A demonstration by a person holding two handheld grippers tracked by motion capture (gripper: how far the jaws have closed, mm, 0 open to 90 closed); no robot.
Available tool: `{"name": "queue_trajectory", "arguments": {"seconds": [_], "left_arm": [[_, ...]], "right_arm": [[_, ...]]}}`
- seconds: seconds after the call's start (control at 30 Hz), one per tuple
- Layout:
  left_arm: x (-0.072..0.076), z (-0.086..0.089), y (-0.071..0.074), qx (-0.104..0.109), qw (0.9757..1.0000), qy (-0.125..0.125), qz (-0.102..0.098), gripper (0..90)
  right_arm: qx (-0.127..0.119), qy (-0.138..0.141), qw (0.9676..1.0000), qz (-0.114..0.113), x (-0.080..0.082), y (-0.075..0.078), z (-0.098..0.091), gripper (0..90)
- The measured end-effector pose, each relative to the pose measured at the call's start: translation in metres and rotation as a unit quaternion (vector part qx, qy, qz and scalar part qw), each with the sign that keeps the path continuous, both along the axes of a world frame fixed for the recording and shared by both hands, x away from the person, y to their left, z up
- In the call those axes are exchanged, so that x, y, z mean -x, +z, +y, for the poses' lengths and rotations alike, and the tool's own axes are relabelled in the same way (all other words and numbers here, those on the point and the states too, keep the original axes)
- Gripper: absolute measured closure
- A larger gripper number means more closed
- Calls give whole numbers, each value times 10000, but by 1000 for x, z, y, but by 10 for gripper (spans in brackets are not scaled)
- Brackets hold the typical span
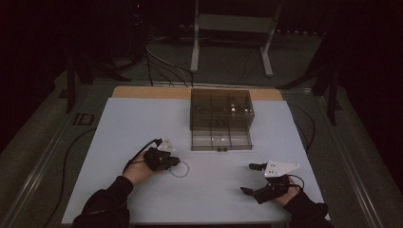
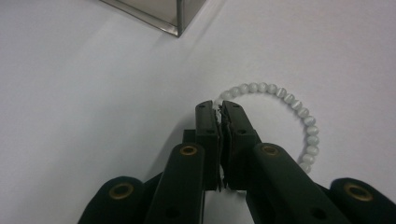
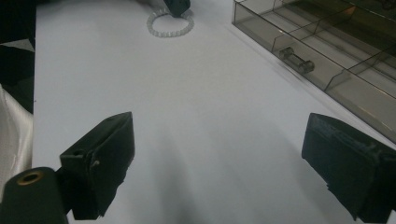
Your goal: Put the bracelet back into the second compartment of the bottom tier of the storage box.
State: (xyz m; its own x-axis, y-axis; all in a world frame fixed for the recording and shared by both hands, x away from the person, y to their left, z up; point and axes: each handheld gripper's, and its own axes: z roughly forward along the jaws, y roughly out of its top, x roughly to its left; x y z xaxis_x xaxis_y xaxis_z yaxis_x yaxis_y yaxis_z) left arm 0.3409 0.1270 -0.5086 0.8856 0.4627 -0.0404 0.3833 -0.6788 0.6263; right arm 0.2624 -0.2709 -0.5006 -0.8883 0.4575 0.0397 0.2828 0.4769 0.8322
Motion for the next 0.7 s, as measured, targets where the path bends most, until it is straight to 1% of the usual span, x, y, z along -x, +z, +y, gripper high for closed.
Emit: {"name": "queue_trajectory", "arguments": {"seconds": [0.13, 0.4, 0.5, 0.6, 0.63, 0.7], "left_arm": [[0, 0, 3, 8, 10000, -13, -26, 871], [2, 2, 15, 159, 9998, -47, -51, 871], [3, 2, 19, 222, 9997, -77, -56, 871], [4, 1, 23, 224, 9996, -161, -57, 871], [5, 0, 24, 235, 9995, -167, -89, 871], [5, 0, 26, 261, 9994, -208, -64, 871]], "right_arm": [[-16, -5, 10000, -15, 0, 0, 0, 96], [-21, -10, 10000, -13, 0, 0, -1, 96], [-17, -9, 10000, -16, 0, 1, -1, 96], [-17, -9, 10000, -14, 0, 1, -1, 96], [-11, -11, 10000, -19, 0, 1, -1, 96], [-17, -9, 10000, -16, 0, 1, -1, 96]]}}
